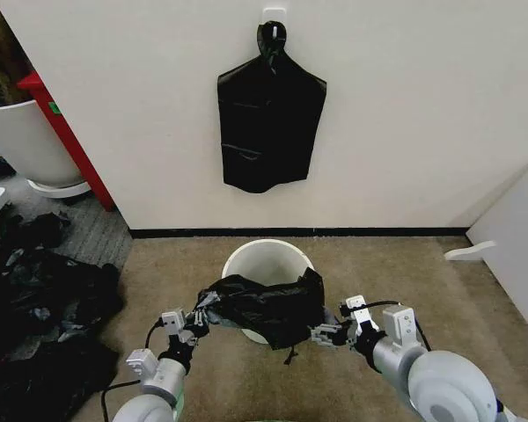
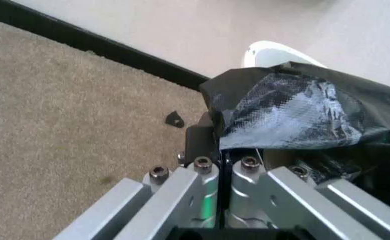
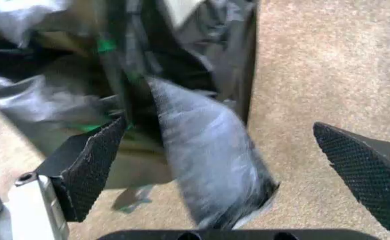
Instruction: Place the garbage bag over the trash bin.
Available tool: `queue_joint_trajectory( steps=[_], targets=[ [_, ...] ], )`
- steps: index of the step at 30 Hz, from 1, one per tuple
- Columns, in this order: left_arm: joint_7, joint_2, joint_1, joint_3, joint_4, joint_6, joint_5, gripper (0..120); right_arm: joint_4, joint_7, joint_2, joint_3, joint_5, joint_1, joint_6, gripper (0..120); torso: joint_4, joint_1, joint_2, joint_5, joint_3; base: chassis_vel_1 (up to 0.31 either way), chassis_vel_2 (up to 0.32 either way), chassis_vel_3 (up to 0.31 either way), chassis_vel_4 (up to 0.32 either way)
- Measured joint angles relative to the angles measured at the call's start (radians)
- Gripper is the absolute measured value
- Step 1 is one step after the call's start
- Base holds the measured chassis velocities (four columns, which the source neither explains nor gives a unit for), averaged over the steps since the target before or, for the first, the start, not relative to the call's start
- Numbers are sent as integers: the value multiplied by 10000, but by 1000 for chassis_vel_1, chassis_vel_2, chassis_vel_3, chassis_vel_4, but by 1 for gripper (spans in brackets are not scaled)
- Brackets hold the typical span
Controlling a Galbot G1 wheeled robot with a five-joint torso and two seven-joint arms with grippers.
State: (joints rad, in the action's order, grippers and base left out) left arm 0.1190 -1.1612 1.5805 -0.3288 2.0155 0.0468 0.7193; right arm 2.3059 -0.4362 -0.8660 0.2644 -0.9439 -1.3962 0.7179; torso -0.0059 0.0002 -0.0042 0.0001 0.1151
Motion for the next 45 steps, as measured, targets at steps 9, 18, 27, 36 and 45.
queue_joint_trajectory(
  steps=[9,18,27,36,45],
  targets=[
    [-47,-12,3,-8,-27,-1,35,0,-992,-134,-174,-133,334,404,-358,100,0,0,0,0,0,0,0,0,0],
    [-67,8,-8,-23,-85,1,66,0,-1450,-94,-142,-32,712,537,-790,100,1,0,0,0,0,0,0,0,0],
    [-82,-36,77,-26,-25,4,46,0,-766,-424,-200,-199,353,409,-710,100,0,0,0,-1,0,0,0,0,0],
    [93,-4,333,-207,239,-145,-76,24,-179,-854,-263,-257,-37,177,-602,100,0,0,0,-1,0,0,0,0,0],
    [-424,203,876,-480,576,-182,-404,54,806,-1777,-206,-229,-1060,-49,-328,100,0,0,0,-2,0,0,0,0,0]
  ],
)
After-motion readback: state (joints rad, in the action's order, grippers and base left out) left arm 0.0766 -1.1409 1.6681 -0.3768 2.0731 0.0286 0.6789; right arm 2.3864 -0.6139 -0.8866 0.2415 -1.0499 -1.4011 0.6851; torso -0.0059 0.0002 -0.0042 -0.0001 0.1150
